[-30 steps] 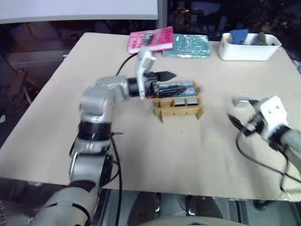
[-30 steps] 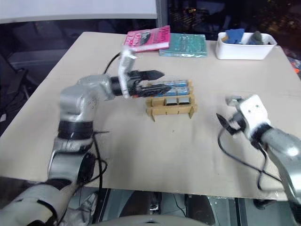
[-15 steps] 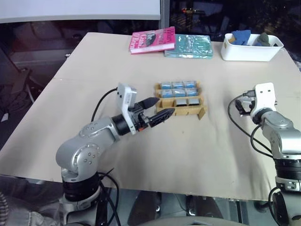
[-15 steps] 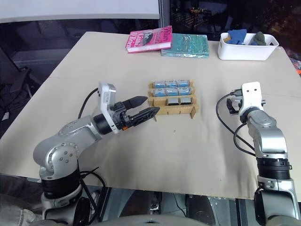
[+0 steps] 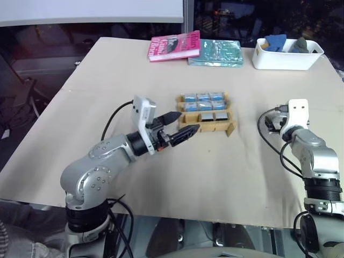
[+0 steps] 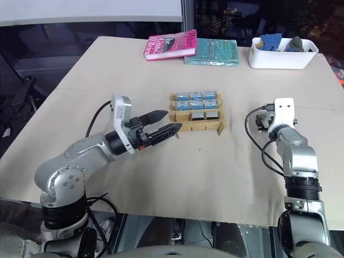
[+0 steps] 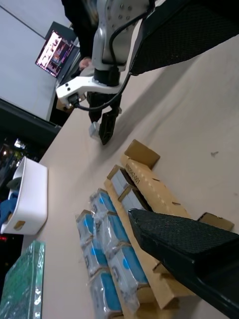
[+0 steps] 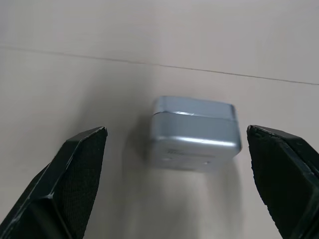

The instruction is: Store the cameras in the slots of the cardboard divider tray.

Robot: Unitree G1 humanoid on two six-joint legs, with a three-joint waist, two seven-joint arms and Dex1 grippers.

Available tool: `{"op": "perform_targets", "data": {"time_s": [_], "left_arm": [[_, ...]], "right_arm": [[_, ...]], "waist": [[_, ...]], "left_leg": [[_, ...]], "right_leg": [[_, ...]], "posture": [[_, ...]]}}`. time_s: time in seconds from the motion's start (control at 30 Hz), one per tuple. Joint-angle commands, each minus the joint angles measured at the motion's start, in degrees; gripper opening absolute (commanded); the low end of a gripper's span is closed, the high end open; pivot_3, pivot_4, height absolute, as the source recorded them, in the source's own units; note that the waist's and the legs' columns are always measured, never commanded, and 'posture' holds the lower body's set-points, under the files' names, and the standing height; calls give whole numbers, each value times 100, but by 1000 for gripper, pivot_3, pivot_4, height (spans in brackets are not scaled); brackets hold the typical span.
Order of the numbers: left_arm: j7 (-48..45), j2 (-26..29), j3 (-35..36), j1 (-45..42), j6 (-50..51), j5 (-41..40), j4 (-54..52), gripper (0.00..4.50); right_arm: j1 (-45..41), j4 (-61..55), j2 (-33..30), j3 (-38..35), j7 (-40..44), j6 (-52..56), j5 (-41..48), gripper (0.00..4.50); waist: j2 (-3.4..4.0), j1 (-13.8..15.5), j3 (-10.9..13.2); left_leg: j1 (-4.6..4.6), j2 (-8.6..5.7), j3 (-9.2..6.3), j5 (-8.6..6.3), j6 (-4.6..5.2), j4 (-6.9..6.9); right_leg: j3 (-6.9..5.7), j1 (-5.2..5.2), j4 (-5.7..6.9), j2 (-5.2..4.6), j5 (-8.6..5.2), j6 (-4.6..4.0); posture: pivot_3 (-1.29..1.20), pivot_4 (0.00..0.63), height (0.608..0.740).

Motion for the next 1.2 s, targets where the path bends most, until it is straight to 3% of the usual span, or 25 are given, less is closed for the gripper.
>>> {"op": "perform_targets", "data": {"time_s": [0.03, 0.2, 0.4, 0.6, 0.77, 0.93, 1.03, 1.2], "left_arm": [[66, 84, -7, 27, -162, -161, -167, 4454], [151, 140, -34, 62, -221, -225, -177, 4454], [207, 223, -40, 83, -296, -287, -153, 4479], [202, 227, -40, 30, -391, -373, 0, 4479], [153, 151, -181, -263, -438, -402, 317, 4479], [103, 73, -328, -809, -272, -614, 742, 4479], [302, -161, -85, -1188, 80, -1223, 1177, 4479], [1287, -510, 437, -1568, 1033, -3728, 2193, 4479]], "right_arm": [[-145, 44, 3, -177, -49, -216, -23, 4500], [-227, 279, 14, -167, -26, -354, -46, 4500], [-272, 449, 7, -126, 40, -497, -70, 1941], [138, -453, -163, -165, 873, -714, 339, 1933], [919, -2327, -379, -135, 2257, -740, 1420, 1933], [1593, -3711, -583, 44, 2963, -819, 2060, 1933], [1755, -4167, -329, -148, 2963, -478, 3155, 1933], [1794, -4493, 86, -380, 2427, -241, 4593, 1933]], "waist": [[0, -6, 0], [0, -19, 0], [0, -17, 0], [2, -5, 1], [7, 5, 4], [6, 17, 4], [5, 13, 4], [4, 2, 5]], "left_leg": [[0, 0, 0, 0, 0, -1], [1, 0, 0, 0, 0, -2], [0, 0, 0, 0, 0, -2], [-2, 0, -1, 0, 0, -7], [-2, 0, -2, 0, 0, -10], [-3, 0, -8, -1, 1, -8], [-2, 0, -10, -1, 2, -8], [-2, 3, -17, -1, 2, -5]], "right_leg": [[0, 0, 0, 0, 0, 0], [1, 0, 0, 1, 0, 0], [1, 0, -1, 0, 0, 0], [-1, -2, -5, 0, 0, 0], [-1, -2, -6, 0, 0, 0], [-7, 3, -10, -2, 0, 0], [-7, 3, -9, -3, 0, 0], [-10, 2, -6, -25, 0, 0]], "posture": [[0, 150, 740], [0, 150, 740], [0, 150, 740], [0, 150, 740], [0, 150, 740], [0, 150, 740], [0, 150, 740], [0, 150, 740]]}}
